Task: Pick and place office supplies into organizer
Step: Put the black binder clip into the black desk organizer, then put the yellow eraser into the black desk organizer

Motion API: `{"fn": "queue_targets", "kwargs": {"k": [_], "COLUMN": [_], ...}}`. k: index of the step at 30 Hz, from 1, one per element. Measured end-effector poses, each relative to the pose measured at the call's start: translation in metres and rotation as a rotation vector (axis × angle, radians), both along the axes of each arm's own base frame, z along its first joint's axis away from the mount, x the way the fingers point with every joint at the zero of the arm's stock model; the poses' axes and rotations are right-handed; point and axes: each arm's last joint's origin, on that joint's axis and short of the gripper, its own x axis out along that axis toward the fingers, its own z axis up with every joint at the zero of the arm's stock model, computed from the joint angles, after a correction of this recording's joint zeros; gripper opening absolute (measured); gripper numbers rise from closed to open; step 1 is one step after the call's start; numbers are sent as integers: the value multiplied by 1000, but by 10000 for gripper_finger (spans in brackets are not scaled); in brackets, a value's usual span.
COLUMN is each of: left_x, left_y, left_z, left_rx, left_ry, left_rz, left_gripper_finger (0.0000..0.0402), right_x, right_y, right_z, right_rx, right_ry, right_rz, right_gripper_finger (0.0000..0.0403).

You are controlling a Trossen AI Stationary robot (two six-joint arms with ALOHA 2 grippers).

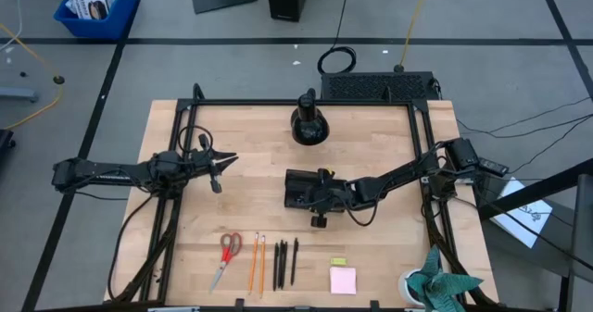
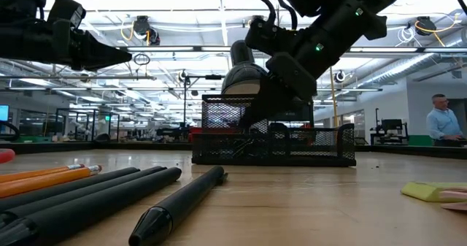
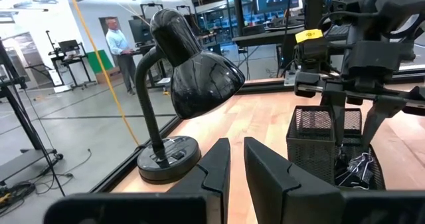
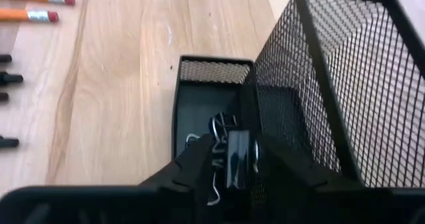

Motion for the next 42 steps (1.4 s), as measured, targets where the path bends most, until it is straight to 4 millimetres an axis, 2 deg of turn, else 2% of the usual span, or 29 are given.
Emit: {"fn": "queue_targets", "kwargs": {"k": [9, 15, 18, 22, 28, 32, 35, 39, 42], "left_x": [0, 0, 0, 0, 0, 0, 0, 0, 0], "left_y": [0, 0, 0, 0, 0, 0, 0, 0, 0], "left_z": [0, 0, 0, 0, 0, 0, 0, -1, -1], "left_rx": [-2, -4, -4, -5, -2, -3, -8, -27, -25], "left_ry": [-1, -1, -1, -1, 1, 1, 2, 3, 4], "left_rz": [0, 0, -3, -7, -7, -7, -8, -8, -8], "left_gripper_finger": [51, 51, 51, 51, 51, 51, 51, 51, 51], "right_x": [1, -1, -6, -19, -43, -62, -74, -77, -77], "right_y": [9, 20, 27, 46, 89, 124, 140, 153, 154], "right_z": [6, 20, 34, 52, 68, 61, 51, 36, 23], "right_rx": [-12, -31, -31, 4, 84, 120, 149, 219, 215], "right_ry": [-48, -112, -154, -173, -205, -159, -102, -69, -33], "right_rz": [45, 96, 107, 238, 404, 490, 482, 434, 368], "right_gripper_finger": [162, 176, 180, 180, 177, 177, 177, 177, 177]}}
